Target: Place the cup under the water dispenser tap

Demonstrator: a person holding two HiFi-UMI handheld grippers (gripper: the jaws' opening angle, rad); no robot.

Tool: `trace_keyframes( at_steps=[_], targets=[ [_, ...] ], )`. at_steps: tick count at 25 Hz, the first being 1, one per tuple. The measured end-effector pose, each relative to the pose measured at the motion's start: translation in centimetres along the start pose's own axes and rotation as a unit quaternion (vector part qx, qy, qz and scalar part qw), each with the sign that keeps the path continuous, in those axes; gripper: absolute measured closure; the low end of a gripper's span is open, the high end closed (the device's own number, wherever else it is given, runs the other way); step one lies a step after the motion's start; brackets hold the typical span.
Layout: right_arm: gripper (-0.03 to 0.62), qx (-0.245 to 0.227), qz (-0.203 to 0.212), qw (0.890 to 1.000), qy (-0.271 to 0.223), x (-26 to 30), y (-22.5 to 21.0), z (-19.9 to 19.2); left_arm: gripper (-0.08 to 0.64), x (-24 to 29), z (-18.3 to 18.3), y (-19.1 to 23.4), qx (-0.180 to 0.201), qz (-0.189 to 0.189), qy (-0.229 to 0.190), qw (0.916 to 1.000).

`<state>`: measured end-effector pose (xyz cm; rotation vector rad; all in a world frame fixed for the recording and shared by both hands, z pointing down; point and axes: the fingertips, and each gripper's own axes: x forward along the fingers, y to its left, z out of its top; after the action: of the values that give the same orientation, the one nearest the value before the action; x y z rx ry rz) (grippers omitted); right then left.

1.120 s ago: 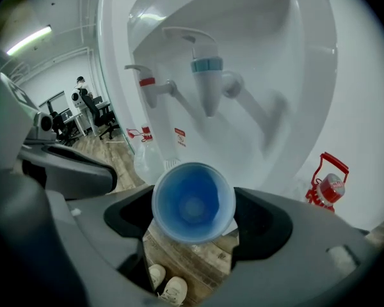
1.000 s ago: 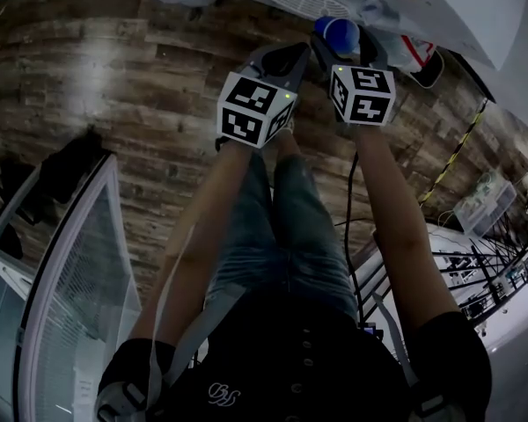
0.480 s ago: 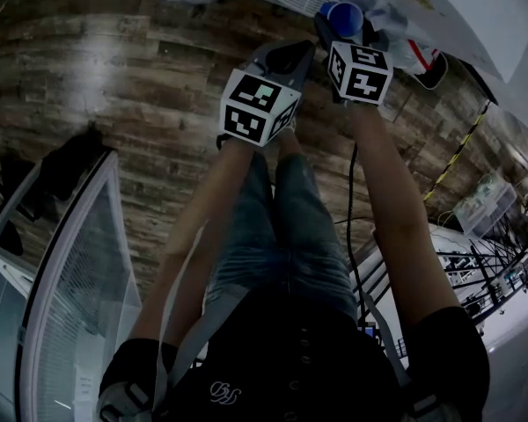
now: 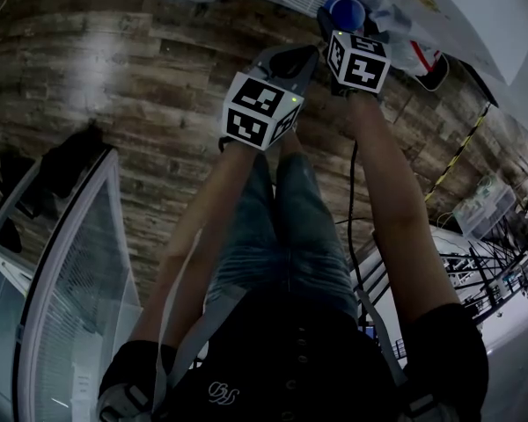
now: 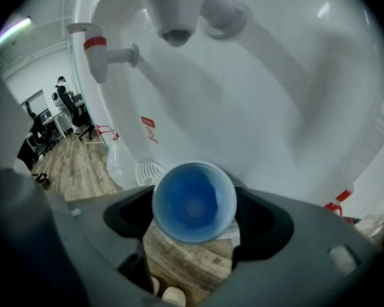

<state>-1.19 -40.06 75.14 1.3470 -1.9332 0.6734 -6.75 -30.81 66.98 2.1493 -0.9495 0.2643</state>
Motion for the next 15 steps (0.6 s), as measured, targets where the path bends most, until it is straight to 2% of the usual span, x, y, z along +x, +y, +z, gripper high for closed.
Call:
trace_keyframes(
  at_steps=[15],
  targets=[
    [0.225,0.023,0.001,1.0,-0.014,-2.4,0.0,0.4,0.56,-0.5,1.7,0.1,0.002,0.016,-0.017,0.9997]
  ],
)
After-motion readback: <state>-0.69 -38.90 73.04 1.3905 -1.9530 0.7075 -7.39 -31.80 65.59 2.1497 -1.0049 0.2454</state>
